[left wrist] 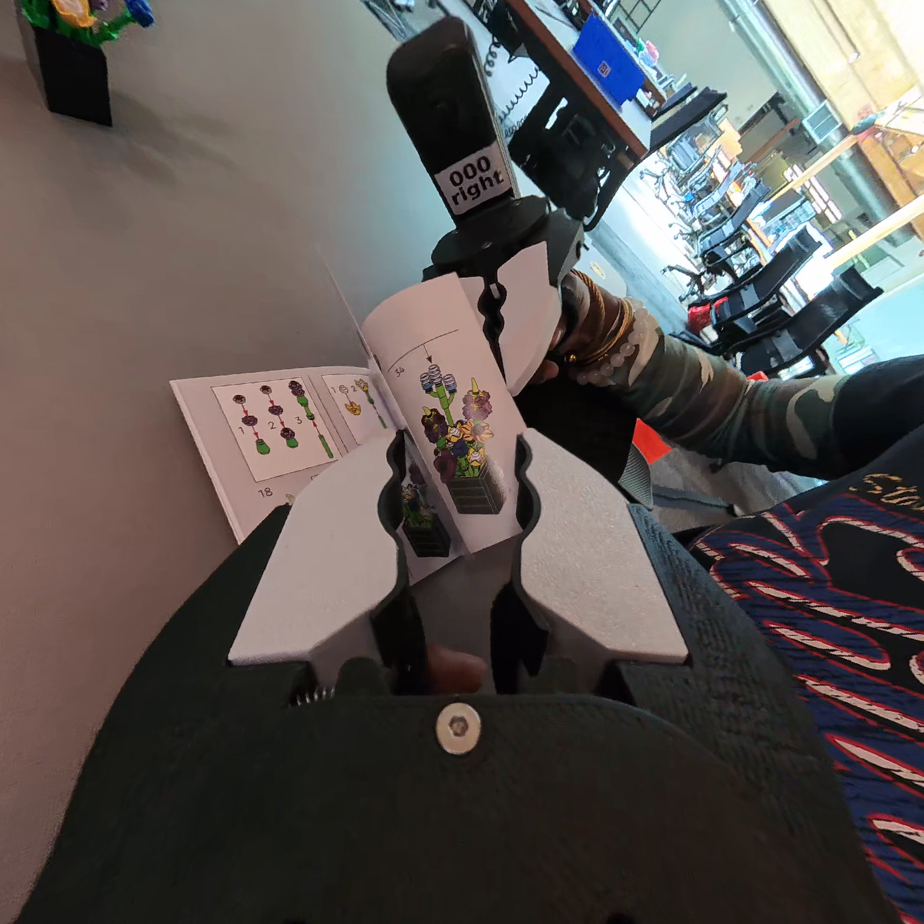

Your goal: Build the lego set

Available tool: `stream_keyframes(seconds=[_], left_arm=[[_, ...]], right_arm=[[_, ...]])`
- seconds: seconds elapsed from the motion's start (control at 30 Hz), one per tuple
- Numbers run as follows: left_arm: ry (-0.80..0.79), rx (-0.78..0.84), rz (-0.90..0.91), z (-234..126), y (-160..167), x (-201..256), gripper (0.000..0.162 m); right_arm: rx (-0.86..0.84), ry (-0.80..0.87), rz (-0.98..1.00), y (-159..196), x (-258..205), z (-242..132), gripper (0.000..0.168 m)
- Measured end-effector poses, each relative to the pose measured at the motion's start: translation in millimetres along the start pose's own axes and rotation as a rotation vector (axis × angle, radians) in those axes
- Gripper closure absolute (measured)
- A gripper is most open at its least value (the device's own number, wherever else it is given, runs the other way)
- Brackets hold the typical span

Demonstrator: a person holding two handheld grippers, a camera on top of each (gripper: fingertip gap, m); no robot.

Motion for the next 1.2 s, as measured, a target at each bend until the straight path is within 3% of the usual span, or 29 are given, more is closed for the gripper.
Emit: stream_keyframes(seconds=[0.23, 0.47, 0.67, 0.77, 0.9, 1.03, 1.2], left_arm=[[-0.014, 0.042, -0.05, -10.4, 0.9, -14.2, 0.16], [-0.08, 0.106, 0.016, -13.2, -5.2, -15.9, 0.162], [-0.207, 0.254, 0.078, -27.2, -28.6, -15.8, 0.162], [-0.238, 0.259, 0.102, -24.4, -26.4, -12.7, 0.162], [-0.228, 0.206, 0.119, -8.6, -15.9, -4.5, 0.161], [-0.223, 0.189, 0.122, 4.6, -10.3, 3.0, 0.162], [-0.217, 0.186, 0.13, 13.4, -4.8, 9.0, 0.162]], right_arm=[[-0.004, -0.013, -0.009, 0.6, -2.3, 0.3, 0.168], [0.016, 0.008, -0.112, -5.7, -11.5, -3.3, 0.164], [0.058, 0.261, -0.394, -28.5, -25.3, -12.7, 0.129], [0.092, 0.428, -0.602, -46.9, -41.9, -11.1, 0.135], [0.011, 0.711, -0.819, -61.4, -45.0, -1.4, 0.157], [-0.309, 0.839, -0.726, -25.2, -14.4, 9.9, 0.161], [-0.377, 0.942, -0.591, 5.3, 11.3, 4.0, 0.162]])
Point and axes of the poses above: each gripper's, where its closed fingertips meet, z out along the fingers, y out of its underside, x = y × z across the jaws, the point moved 1 cm from there along -z, back along the fingers, and after that the axes turned 4 degrees about -y, right-handed, at the moved point
